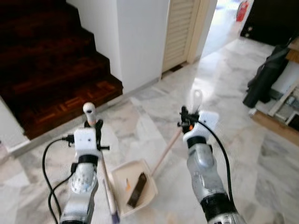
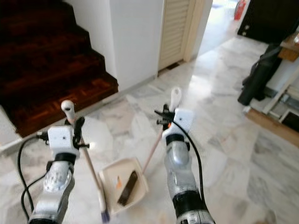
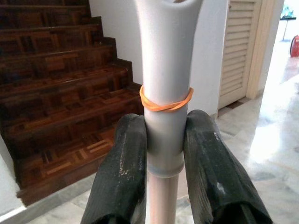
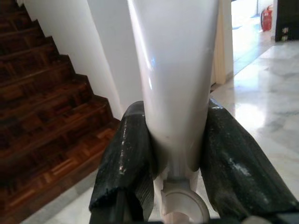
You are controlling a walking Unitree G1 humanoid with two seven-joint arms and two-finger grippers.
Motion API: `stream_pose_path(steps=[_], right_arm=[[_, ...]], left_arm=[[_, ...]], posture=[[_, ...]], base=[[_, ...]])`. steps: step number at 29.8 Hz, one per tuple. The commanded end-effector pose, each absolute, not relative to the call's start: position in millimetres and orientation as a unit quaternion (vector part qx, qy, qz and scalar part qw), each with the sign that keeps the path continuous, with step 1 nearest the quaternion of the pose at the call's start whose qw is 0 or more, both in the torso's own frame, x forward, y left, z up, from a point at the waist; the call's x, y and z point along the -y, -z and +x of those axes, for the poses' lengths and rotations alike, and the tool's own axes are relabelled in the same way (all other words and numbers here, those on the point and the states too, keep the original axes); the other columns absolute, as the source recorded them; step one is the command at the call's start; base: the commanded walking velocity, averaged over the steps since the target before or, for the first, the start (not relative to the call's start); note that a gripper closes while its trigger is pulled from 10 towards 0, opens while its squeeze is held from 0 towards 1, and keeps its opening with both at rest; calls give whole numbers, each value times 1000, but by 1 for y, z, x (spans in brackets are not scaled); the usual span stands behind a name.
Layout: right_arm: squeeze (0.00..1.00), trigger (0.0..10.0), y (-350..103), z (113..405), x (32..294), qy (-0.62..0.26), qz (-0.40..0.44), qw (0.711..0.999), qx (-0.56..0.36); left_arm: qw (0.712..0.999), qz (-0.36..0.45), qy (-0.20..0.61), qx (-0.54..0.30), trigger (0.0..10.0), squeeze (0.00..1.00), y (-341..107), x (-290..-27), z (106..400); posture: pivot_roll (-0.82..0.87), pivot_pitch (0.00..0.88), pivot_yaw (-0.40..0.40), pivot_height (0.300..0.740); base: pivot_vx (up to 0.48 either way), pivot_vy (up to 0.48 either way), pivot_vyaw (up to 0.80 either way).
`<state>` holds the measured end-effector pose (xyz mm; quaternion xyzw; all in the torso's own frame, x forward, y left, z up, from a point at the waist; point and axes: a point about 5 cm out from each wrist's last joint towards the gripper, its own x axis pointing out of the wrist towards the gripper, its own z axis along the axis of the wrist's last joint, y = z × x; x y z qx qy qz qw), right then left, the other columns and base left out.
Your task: Sweep floor
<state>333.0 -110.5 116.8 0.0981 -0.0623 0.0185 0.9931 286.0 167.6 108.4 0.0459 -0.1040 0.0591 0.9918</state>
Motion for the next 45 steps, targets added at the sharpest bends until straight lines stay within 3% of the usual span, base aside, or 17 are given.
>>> stream_pose_path(steps=[1, 45], right_arm=[[0, 10000, -125, 333, 114, -11, 109, 990, 85], [0, 10000, -133, 335, 123, 14, 108, 989, 94]], left_arm=[[990, 46, -42, 125, 10000, 0, -117, -160, 287], [990, 52, -44, 124, 10000, 0, -126, -169, 293]], posture=[[99, 0, -6, 740], [66, 0, 42, 740]], base=[[0, 281, 0], [0, 282, 0]])
